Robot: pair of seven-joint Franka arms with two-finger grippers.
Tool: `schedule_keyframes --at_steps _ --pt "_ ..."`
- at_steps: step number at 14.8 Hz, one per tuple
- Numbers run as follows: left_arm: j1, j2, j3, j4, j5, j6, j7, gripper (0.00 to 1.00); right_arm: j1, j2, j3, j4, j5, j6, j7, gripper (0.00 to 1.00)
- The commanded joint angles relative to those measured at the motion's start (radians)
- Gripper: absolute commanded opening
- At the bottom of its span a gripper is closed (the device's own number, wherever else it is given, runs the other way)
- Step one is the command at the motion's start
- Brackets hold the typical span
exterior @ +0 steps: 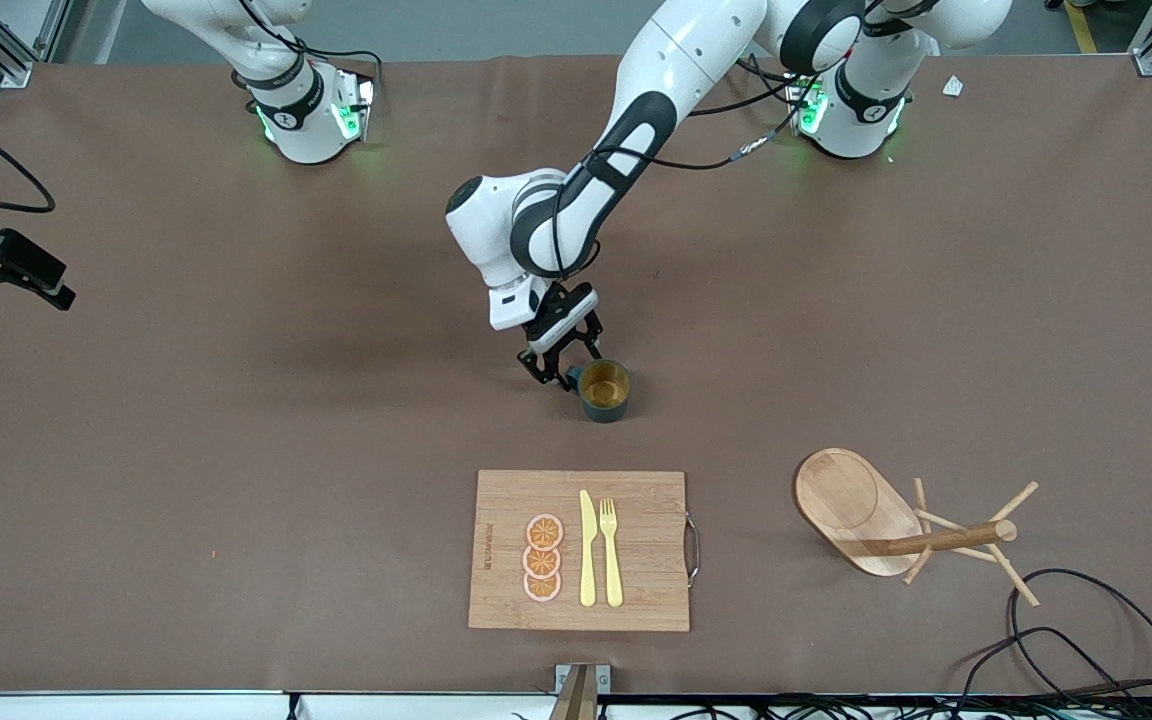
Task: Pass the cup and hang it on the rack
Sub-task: 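Close the left gripper on the teal mug handle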
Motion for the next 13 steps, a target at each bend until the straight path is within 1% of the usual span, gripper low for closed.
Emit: schedule_keyframes --at_steps 1,3,5,6,8,10,11,13 --pt "-0.011 0.01 0.007 0.017 -0.017 -0.02 -0.015 0.65 -0.004 -0.021 0.011 -0.006 -0.002 -0.007 -0.014 1.0" --pt "-0.011 0.01 0.007 0.017 -0.017 -0.02 -0.015 0.59 0.003 -0.021 0.008 0.001 -0.016 -0.009 -0.014 1.0" --pt "-0.01 0.011 0.007 0.016 -0.017 -0.02 -0.015 0.55 0.009 -0.021 0.007 0.029 -0.016 -0.056 -0.013 1.0" --pt "-0.01 0.011 0.007 0.016 -0.017 -0.02 -0.015 0.55 0.026 -0.021 -0.008 0.044 -0.016 -0.077 -0.011 1.0" --pt "-0.008 0.016 0.007 0.014 -0.017 -0.02 -0.015 0.52 0.055 -0.021 -0.053 0.05 -0.016 -0.085 -0.014 1.0" --pt "-0.008 0.018 0.007 0.014 -0.017 -0.02 -0.015 0.46 0.066 -0.021 -0.062 0.05 -0.016 -0.125 -0.016 1.0" --pt "-0.007 0.018 0.007 0.014 -0.017 -0.02 -0.015 0.43 0.081 -0.021 -0.082 0.051 -0.019 -0.14 -0.014 1.0" --pt "-0.007 0.016 0.007 0.013 -0.017 -0.02 -0.014 0.35 0.082 -0.021 -0.087 0.051 -0.021 -0.139 -0.016 1.0"
